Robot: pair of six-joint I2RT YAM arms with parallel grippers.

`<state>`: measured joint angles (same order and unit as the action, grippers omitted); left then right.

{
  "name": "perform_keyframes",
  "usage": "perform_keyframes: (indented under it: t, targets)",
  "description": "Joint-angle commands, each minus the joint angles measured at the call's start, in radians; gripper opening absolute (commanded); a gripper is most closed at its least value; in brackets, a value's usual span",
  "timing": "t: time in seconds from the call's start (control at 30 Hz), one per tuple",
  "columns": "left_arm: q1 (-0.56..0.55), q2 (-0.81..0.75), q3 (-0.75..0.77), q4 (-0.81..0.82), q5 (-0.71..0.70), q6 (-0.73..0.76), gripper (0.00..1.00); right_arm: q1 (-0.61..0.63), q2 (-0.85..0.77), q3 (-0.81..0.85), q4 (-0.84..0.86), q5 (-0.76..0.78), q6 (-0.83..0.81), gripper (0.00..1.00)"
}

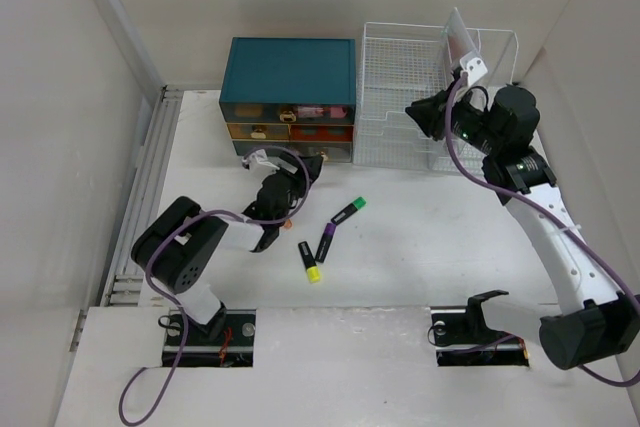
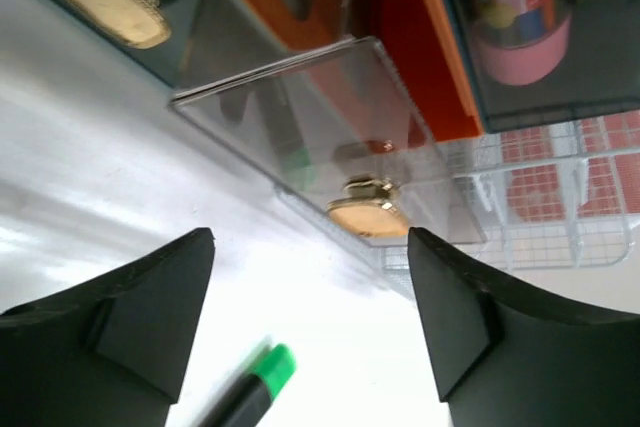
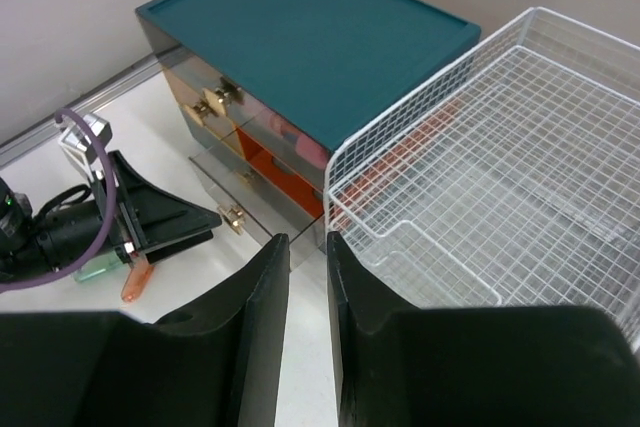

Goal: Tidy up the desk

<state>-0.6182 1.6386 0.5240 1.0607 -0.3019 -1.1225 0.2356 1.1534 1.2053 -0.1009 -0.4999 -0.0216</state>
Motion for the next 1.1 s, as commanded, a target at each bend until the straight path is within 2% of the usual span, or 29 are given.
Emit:
perform_keyframes:
  t: [0.0, 0.13, 0.17, 0.2, 0.3, 0.37, 0.43, 0.5, 0.53, 0.6, 0.63, 0.73, 0.77, 0.87, 0.97, 1.07]
  targets:
    - [-0.014, -0.081, -0.036, 0.024, -0.017, 0.041, 0.77, -0.005, -0.017, -0.010, 0.058, -0.074, -0.041, 0.27]
    - [-0.038, -0.181, -0.074, 0.010, -0.008, 0.115, 0.88, -0.005, -0.017, -0.048, 0.058, -0.251, -0.187, 0.38]
    - [-0.054, -0.207, -0.087, -0.013, -0.008, 0.133, 0.90, -0.005, -0.006, -0.049, 0.058, -0.337, -0.217, 0.42]
    - [-0.063, -0.264, -0.087, -0.022, -0.008, 0.168, 0.92, -0.005, -0.006, -0.049, 0.041, -0.380, -0.247, 0.49]
    - [-0.100, -0.364, -0.113, -0.117, -0.008, 0.210, 0.94, -0.005, 0.057, -0.049, -0.063, -0.529, -0.430, 0.58]
    - [-0.109, -0.483, -0.133, -0.145, 0.051, 0.228, 0.94, 0.020, 0.129, -0.012, -0.247, -0.568, -0.679, 0.58]
    - [-0.109, -0.634, -0.144, -0.249, 0.084, 0.256, 0.94, 0.085, 0.185, 0.035, -0.414, -0.517, -0.832, 0.58]
    - [-0.118, -0.741, -0.103, -0.380, 0.095, 0.300, 0.93, 0.161, 0.258, 0.051, -0.465, -0.424, -0.946, 0.58]
    - [-0.118, -0.790, -0.081, -0.513, 0.095, 0.326, 0.93, 0.191, 0.275, 0.051, -0.465, -0.387, -0.960, 0.58]
    - [-0.118, -0.914, -0.023, -0.646, 0.075, 0.397, 0.92, 0.250, 0.316, 0.051, -0.465, -0.307, -0.983, 0.57]
    - [-0.118, -0.943, 0.052, -0.774, 0.075, 0.485, 0.92, 0.310, 0.327, 0.051, -0.465, -0.233, -0.983, 0.57]
    - [-0.118, -0.999, 0.221, -0.948, 0.066, 0.649, 0.90, 0.398, 0.368, 0.051, -0.465, -0.136, -0.992, 0.54]
    - [-0.118, -0.999, 0.260, -1.052, 0.066, 0.764, 0.90, 0.413, 0.379, 0.051, -0.465, -0.117, -0.992, 0.54]
    - [-0.118, -0.999, 0.343, -1.217, 0.014, 0.886, 0.90, 0.464, 0.433, 0.051, -0.442, -0.030, -0.970, 0.54]
    - [-0.118, -1.039, 0.271, -1.229, -0.093, 0.981, 0.89, 0.491, 0.506, 0.076, -0.453, 0.047, -0.960, 0.54]
    - [-0.118, -1.146, 0.191, -1.130, -0.128, 1.013, 0.85, 0.519, 0.567, 0.096, -0.462, 0.090, -0.960, 0.54]
